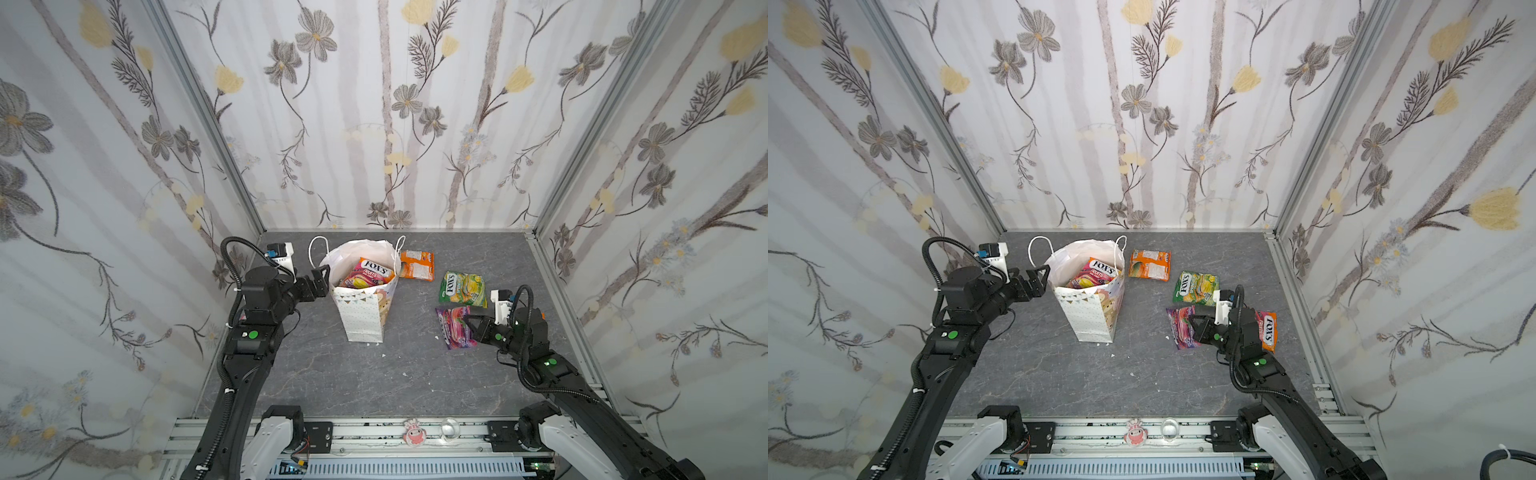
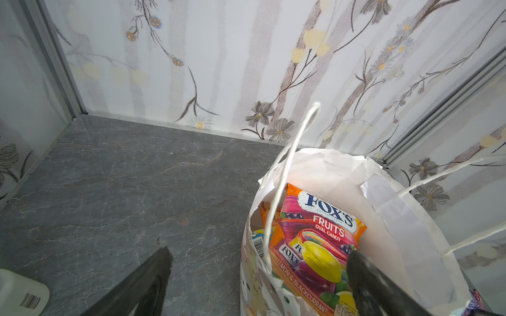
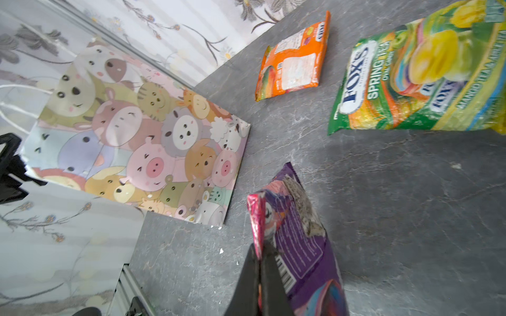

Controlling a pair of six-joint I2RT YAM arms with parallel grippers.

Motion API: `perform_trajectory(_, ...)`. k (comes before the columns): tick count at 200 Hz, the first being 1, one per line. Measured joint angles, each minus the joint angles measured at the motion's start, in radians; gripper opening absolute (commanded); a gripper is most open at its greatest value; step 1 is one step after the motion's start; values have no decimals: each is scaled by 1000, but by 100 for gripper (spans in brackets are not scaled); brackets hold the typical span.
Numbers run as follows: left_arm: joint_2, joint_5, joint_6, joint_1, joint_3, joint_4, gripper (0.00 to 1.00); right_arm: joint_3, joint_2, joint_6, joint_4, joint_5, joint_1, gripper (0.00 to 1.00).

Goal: Place the snacks into the paper bag
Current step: 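Carry the berries pack with the right gripper toward the paper bag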

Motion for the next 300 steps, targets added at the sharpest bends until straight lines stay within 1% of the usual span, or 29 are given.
perform_trajectory(23,-2,0,0,0,0,1,100,67,-13,-4,-42,3,57,0)
perform_trajectory(71,-3,0,0,0,-1,1,100,208,3,-46,-106,34,137,0)
perform_trajectory(140,-10,0,0,0,-2,2,100,387,92,-98,-189,45,236,0)
perform_trajectory(183,-11,0,0,0,-2,2,100,540,153,-132,-210,64,315,0)
perform_trajectory(233,-12,-2,0,1,-2,2,100,722,266,-185,-297,92,400,0)
perform_trajectory(274,-14,-9,0,1,-3,2,100,820,321,-219,-363,137,483,0)
perform_trajectory(300,-13,-9,0,1,-3,2,100,859,339,-232,-378,146,508,0)
